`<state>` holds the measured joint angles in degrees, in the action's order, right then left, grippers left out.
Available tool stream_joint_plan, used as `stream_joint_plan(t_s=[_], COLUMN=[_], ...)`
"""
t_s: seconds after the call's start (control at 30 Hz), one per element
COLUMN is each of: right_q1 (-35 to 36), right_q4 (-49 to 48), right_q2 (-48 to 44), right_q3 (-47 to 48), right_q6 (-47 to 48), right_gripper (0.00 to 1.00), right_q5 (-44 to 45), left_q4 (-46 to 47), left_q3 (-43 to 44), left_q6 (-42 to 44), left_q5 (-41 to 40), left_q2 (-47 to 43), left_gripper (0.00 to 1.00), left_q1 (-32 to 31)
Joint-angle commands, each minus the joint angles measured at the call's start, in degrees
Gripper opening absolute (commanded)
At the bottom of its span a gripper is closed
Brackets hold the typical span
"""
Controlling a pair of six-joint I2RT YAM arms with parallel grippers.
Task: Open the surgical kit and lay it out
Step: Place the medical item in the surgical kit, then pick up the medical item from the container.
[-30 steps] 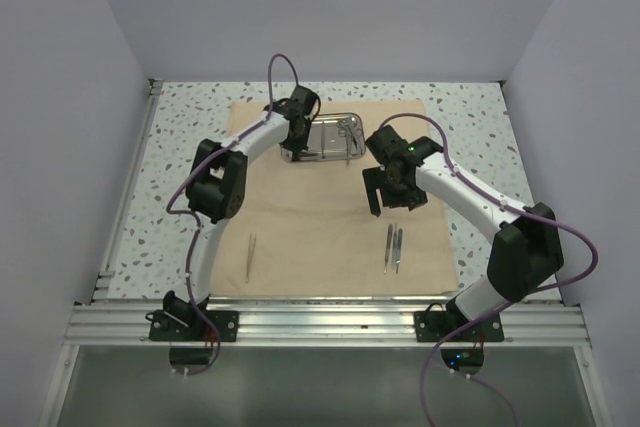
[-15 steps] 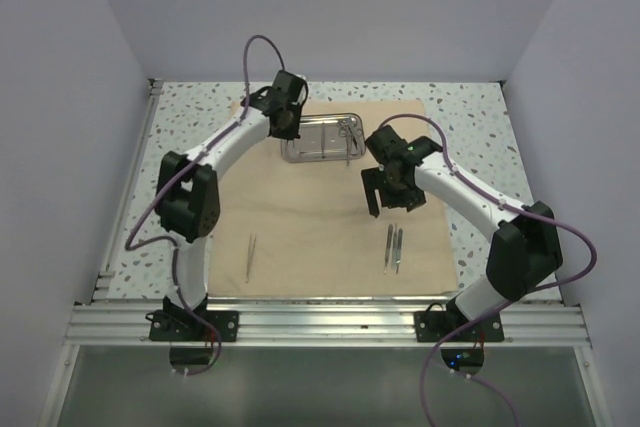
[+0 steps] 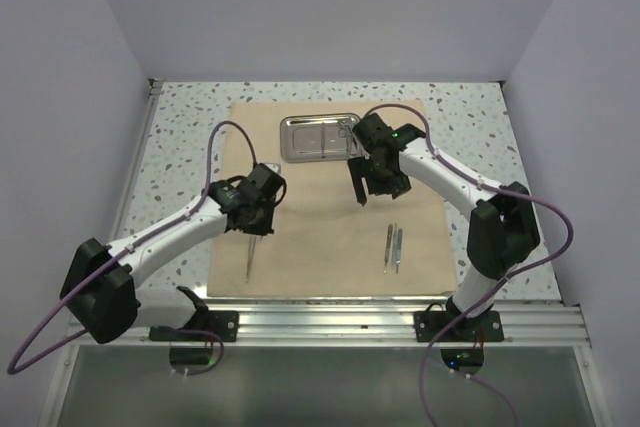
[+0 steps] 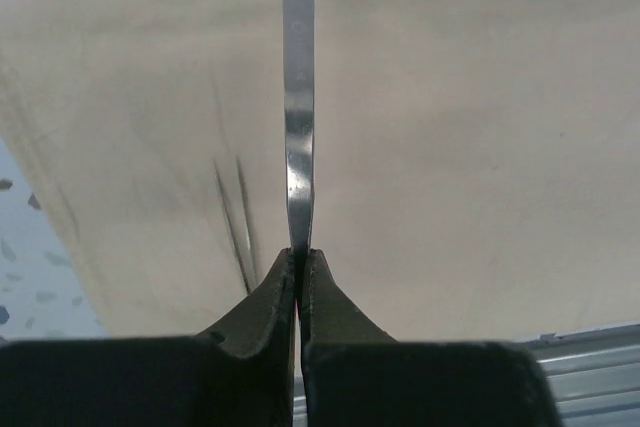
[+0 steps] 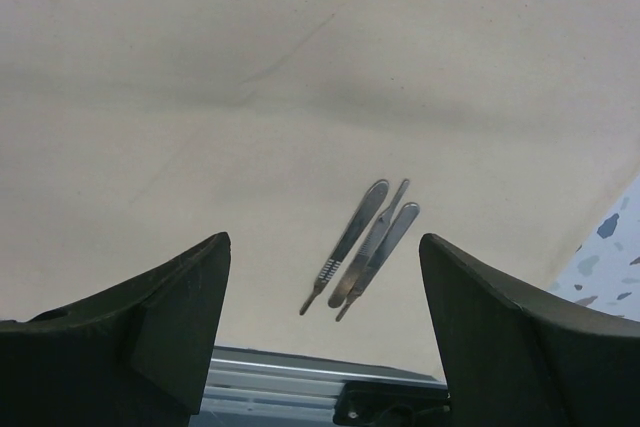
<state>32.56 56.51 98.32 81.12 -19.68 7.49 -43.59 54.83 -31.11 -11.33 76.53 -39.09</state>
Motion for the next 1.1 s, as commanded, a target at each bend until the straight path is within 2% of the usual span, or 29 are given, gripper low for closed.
stream_joint_plan(t_s=[0.0,0.2,0.37,0.5,0.53,0.57,0.67,0.73,0.8,0.83,0.9,0.93,1.07], right_q1=[-0.3,-0.3,-0.3,-0.3,-0.3,-0.3,-0.3,-0.3,-0.3,-0.3,-0.3,-0.3,-0.3], right_q4=[-0.88,-0.52,-0.79,-1.23,-1.4,-1.58,-1.76,-1.67,-1.67,-1.49,-1.32,-1.14,-0.88], right_q2=[1.25,2.4,1.0,-0.76,-1.2,-1.38,-2.43,-3.48,-4.8,-5.24,-6.3,-7.43,-10.87], right_q3=[2.46,3.87,2.21,-0.17,-0.61,-1.57,-2.72,-3.33,-3.69,-4.21,-4.83,-5.62,-7.99], right_q6=[2.63,3.42,3.25,2.9,2.81,2.72,2.11,1.84,1.49,1.4,1.05,0.88,-0.97], right_gripper=[0.8,0.8,0.8,0.8,0.8,0.8,0.8,0.8,0.8,0.8,0.8,0.8,0.8], right_q5=[-1.68,-1.6,-1.25,-0.63,-0.72,-0.72,-0.46,-0.19,0.42,0.69,1.47,1.57,0.6], left_q4=[-2.63,-7.73,-8.44,-8.96,-8.88,-8.62,-8.26,-9.05,-9.75,-10.02,-9.84,-9.32,-5.37], left_q3=[-3.05,-8.5,-15.34,-17.91,-17.91,-17.39,-14.16,-8.81,-4.14,1.19,6.93,12.44,25.48], left_q6=[-8.07,-12.82,-15.9,-17.23,-17.23,-17.14,-15.48,-14.42,-12.22,-10.04,-7.22,-5.81,3.49], left_q5=[-0.71,1.4,5.44,4.31,3.95,3.78,3.34,1.94,0.53,-1.48,-3.6,-5.87,-7.12], left_q2=[-6.91,-10.43,-17.11,-20.19,-19.85,-19.41,-16.42,-13.96,-10.98,-9.83,-4.94,-2.9,11.57], left_gripper=[0.0,0.0,0.0,0.0,0.05,0.27,0.65,0.76,0.81,0.85,0.88,0.89,0.87], left_q1=[-0.11,-2.04,-4.41,-5.03,-5.03,-5.03,-5.03,-5.03,-5.03,-5.03,-4.94,-4.86,-2.23])
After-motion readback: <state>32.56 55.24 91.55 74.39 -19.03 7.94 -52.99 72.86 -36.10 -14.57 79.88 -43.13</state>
